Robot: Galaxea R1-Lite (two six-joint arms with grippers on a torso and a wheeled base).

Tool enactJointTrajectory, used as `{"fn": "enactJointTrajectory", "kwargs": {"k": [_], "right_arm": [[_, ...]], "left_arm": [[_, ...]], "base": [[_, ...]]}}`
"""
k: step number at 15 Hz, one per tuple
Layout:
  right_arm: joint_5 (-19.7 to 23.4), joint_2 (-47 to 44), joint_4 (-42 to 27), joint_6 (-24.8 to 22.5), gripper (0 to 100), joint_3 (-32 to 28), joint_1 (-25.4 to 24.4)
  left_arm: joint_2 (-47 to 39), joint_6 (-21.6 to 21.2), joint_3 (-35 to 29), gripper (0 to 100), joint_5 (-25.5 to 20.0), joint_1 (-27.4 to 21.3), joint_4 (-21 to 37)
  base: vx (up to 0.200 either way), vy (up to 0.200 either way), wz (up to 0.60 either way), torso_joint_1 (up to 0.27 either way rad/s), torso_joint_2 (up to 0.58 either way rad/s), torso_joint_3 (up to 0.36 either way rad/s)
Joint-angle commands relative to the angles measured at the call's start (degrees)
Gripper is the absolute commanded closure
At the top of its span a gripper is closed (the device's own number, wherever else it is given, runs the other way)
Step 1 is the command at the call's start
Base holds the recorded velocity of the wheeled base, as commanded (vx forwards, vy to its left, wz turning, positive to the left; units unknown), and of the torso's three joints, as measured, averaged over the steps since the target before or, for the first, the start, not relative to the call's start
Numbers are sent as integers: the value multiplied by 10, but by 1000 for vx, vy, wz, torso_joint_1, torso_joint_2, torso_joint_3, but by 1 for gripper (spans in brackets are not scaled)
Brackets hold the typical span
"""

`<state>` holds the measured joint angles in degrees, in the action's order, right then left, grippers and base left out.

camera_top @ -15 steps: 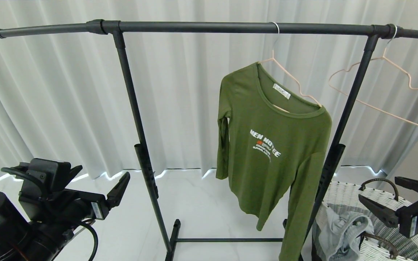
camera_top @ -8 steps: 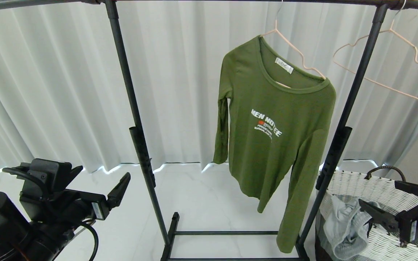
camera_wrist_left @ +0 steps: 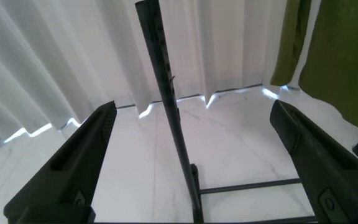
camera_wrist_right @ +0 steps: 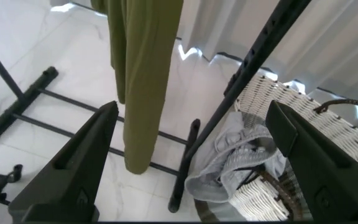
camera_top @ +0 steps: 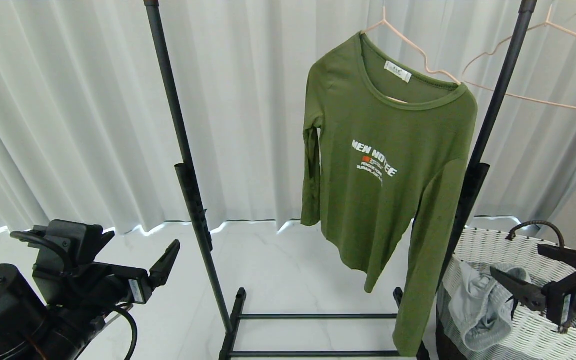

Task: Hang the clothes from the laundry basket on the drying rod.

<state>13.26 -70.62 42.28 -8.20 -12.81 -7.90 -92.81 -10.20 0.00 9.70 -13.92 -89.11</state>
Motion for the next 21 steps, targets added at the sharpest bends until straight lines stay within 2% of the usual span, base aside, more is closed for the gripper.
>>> {"fn": "enactJointTrajectory", "kwargs": {"k": [1, 3, 7, 19, 21], "right_arm": [[25, -7, -4, 28, 0, -4, 3], [31, -22, -12, 44, 0, -15, 3], [29, -33, -12, 46, 0, -15, 5], [28, -36, -12, 42, 0, -13, 6], [28, -36, -12, 43, 0, -13, 6]], "left_arm": [[-1, -1, 0, 0, 0, -1, 0], [-1, -1, 0, 0, 1, -1, 0], [-3, -2, 0, 0, 1, -1, 0], [-2, -1, 0, 0, 1, -2, 0], [-3, -1, 0, 0, 3, -2, 0]], "base": [[0, 0, 0, 0, 0, 0], [0, 0, 0, 0, 0, 0], [0, 0, 0, 0, 0, 0], [0, -200, 0, 0, 1, 6], [0, 0, 0, 0, 0, 0]]}}
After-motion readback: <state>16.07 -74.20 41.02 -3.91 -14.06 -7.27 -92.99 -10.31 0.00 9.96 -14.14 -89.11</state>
